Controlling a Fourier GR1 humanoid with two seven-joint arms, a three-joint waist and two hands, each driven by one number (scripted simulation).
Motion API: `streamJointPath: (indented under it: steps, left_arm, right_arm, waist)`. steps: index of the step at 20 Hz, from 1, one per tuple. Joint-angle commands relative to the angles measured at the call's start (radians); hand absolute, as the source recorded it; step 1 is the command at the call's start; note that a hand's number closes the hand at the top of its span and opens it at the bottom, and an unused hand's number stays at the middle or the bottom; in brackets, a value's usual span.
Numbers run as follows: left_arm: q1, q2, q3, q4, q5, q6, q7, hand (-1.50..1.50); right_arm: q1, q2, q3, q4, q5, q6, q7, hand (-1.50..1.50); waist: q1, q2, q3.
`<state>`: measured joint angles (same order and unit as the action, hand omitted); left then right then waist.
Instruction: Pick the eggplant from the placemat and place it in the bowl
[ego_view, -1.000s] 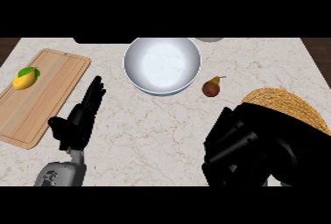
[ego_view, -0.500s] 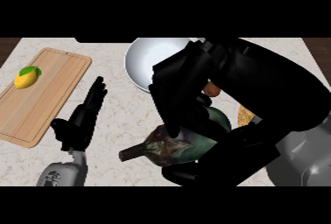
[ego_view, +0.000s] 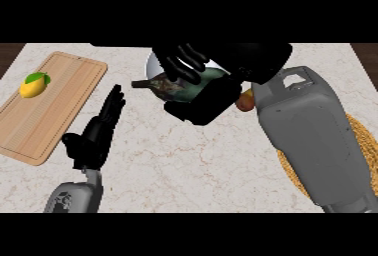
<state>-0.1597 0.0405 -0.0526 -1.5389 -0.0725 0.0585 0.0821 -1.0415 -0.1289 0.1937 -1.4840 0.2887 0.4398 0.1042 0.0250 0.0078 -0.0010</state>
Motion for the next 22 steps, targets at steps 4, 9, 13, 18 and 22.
streamJointPath:
  steps: [4,9,13,18,22]
  left_arm:
    - [0.000,-0.018,-0.006,0.043,-0.024,0.020,-0.053,0.00]
    - [-0.023,-0.014,-0.007,0.057,-0.021,0.006,-0.034,0.00]
    - [-0.032,0.005,0.011,0.016,0.009,-0.018,0.006,0.00]
    - [0.034,-0.006,-0.016,0.019,0.012,-0.039,-0.057,0.00]
    - [-0.004,-0.008,-0.012,0.010,-0.004,-0.016,-0.027,0.00]
  right_arm:
    - [-0.085,0.012,-0.007,0.391,0.190,-0.168,-0.249,1.50]
    - [-0.132,0.045,0.003,0.644,0.286,-0.301,-0.417,1.50]
    - [-0.186,0.074,-0.026,0.863,0.322,-0.386,-0.480,1.50]
    - [-0.210,0.073,-0.055,1.048,0.296,-0.305,-0.534,1.50]
    - [-0.230,0.021,-0.056,1.144,0.285,-0.155,-0.666,-1.50]
  waist:
    - [0.002,0.003,0.000]
    - [0.004,0.004,0.000]
    - [0.015,0.006,0.000]
    - [0.035,0.014,0.000]
    - [0.038,0.018,0.000]
